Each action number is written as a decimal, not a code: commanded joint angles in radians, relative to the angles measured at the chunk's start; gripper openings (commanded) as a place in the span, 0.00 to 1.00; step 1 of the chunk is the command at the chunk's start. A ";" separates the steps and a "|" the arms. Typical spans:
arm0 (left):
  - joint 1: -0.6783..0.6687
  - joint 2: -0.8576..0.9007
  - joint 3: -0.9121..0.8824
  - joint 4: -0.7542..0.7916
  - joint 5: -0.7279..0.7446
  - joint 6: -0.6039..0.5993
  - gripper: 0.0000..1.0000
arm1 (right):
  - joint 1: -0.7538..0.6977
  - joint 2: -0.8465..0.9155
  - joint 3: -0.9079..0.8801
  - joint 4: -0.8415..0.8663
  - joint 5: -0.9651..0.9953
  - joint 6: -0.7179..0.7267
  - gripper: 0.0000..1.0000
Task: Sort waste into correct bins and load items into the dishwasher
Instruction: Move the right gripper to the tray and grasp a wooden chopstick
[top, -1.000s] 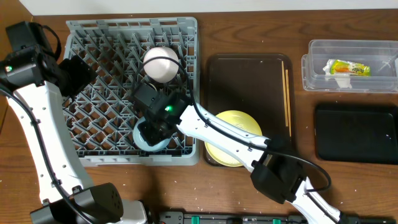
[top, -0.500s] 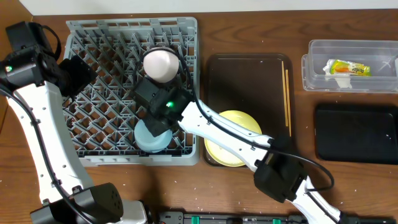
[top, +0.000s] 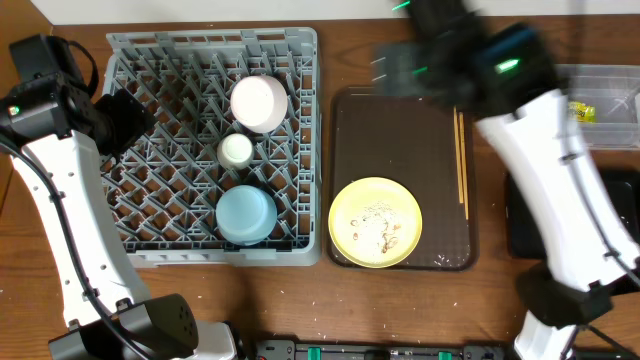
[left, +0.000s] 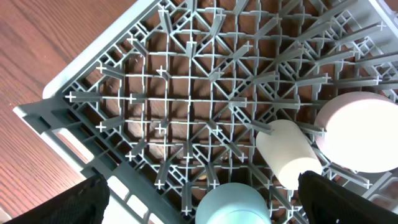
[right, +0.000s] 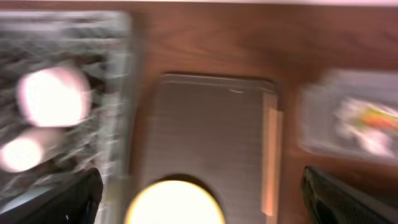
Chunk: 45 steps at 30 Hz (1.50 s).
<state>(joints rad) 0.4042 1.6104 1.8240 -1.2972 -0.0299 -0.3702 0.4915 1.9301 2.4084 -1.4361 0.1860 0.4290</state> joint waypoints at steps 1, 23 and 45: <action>0.003 0.003 0.008 0.000 -0.008 -0.009 0.98 | -0.112 0.011 -0.006 -0.090 -0.019 0.011 0.99; 0.003 0.003 0.008 0.000 -0.008 -0.009 0.98 | -0.040 0.020 -0.349 -0.160 -0.351 -0.318 0.79; 0.003 0.003 0.008 0.000 -0.008 -0.009 0.98 | -0.117 0.025 -0.780 0.417 -0.014 -0.045 0.41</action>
<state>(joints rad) 0.4042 1.6104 1.8240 -1.2972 -0.0299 -0.3706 0.3950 1.9564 1.7077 -1.0603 0.1192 0.3607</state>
